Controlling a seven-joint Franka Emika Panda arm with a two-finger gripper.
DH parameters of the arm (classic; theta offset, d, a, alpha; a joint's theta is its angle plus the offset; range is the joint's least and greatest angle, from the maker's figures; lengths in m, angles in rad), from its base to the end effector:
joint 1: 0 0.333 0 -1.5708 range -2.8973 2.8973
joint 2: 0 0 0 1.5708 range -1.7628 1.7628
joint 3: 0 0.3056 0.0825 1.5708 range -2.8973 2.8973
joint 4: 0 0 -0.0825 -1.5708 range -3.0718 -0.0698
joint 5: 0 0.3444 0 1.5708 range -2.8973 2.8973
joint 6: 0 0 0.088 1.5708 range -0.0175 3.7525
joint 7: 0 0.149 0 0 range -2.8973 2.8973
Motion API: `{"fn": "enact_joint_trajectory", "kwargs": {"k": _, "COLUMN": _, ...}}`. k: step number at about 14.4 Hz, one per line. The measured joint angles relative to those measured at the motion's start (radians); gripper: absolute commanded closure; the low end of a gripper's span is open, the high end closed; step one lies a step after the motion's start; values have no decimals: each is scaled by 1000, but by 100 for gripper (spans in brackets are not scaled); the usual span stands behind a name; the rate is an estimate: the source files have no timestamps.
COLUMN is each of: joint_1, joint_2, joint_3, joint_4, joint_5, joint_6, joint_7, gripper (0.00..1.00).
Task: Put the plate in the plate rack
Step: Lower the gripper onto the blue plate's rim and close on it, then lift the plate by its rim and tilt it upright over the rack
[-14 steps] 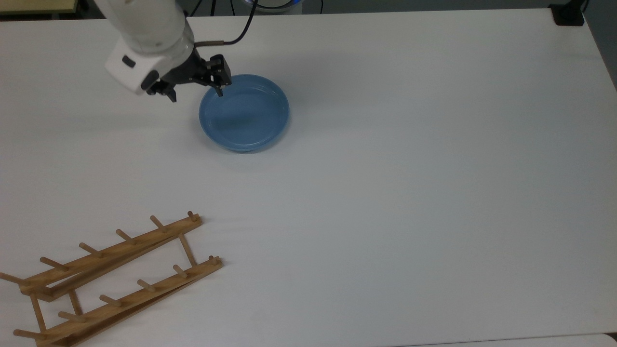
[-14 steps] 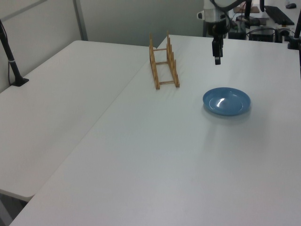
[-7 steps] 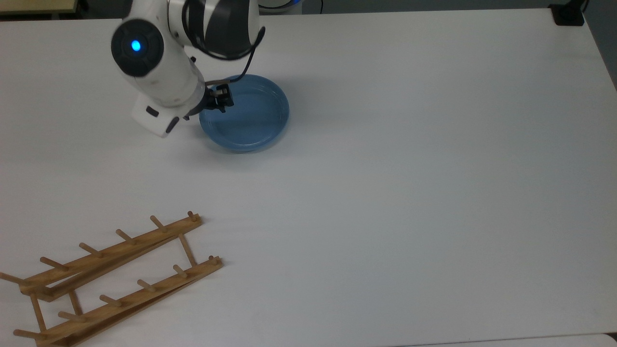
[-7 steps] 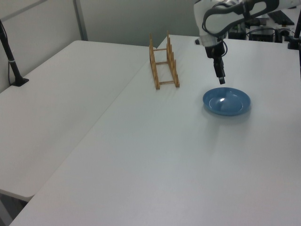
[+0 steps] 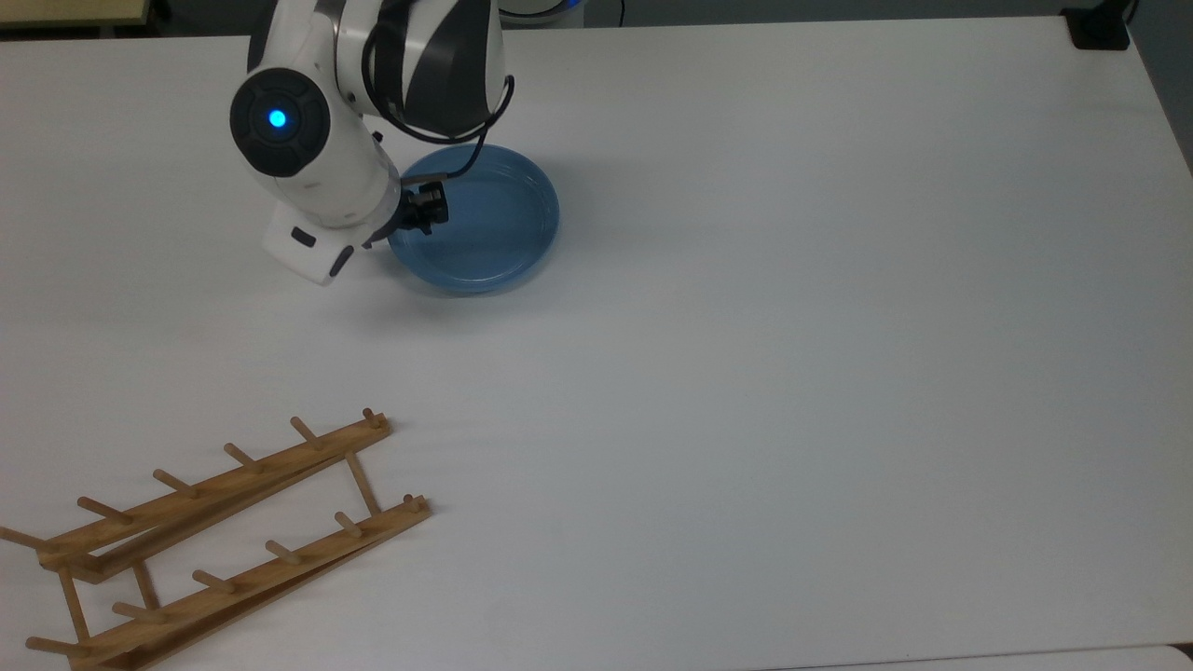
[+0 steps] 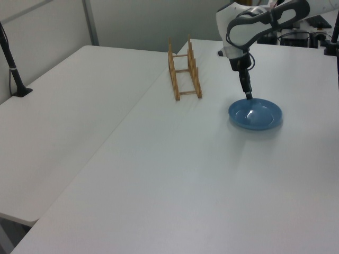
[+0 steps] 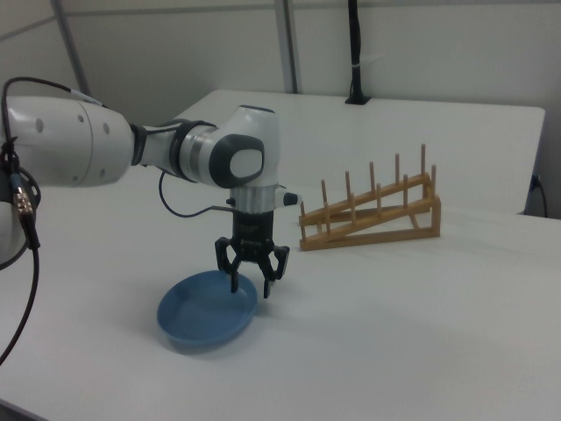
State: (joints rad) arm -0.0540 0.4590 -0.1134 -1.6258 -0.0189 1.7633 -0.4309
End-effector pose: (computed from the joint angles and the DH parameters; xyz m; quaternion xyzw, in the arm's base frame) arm 0.5786 -0.0947 0.3054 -0.9775 -0.1346 0.1618 0.0137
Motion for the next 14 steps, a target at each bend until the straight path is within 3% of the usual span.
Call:
{"fn": "enact_joint_trajectory", "kwargs": {"k": 1, "joint_1": 2, "joint_2": 10, "joint_3": 0, "joint_4": -4, "joint_5": -6, "joint_6": 19, "joint_7": 0, "gripper": 33}}
{"fn": "enact_joint_trajectory", "kwargs": {"k": 3, "joint_1": 4, "joint_2": 31, "joint_3": 0, "joint_4": -8, "joint_5": -13, "joint_6": 42, "joint_7": 0, "gripper": 47}}
{"fn": "enact_joint_trajectory", "kwargs": {"k": 6, "joint_1": 16, "joint_2": 40, "joint_3": 0, "joint_4": -10, "joint_5": -13, "joint_6": 46, "joint_7": -1, "gripper": 91}}
{"fn": "enact_joint_trajectory", "kwargs": {"k": 7, "joint_1": 22, "joint_2": 39, "joint_3": 1, "joint_4": -11, "joint_5": -13, "joint_6": 46, "joint_7": -1, "gripper": 99}}
{"fn": "enact_joint_trajectory", "kwargs": {"k": 14, "joint_1": 28, "joint_2": 32, "joint_3": 1, "joint_4": -10, "joint_5": -14, "joint_6": 45, "joint_7": -24, "gripper": 100}}
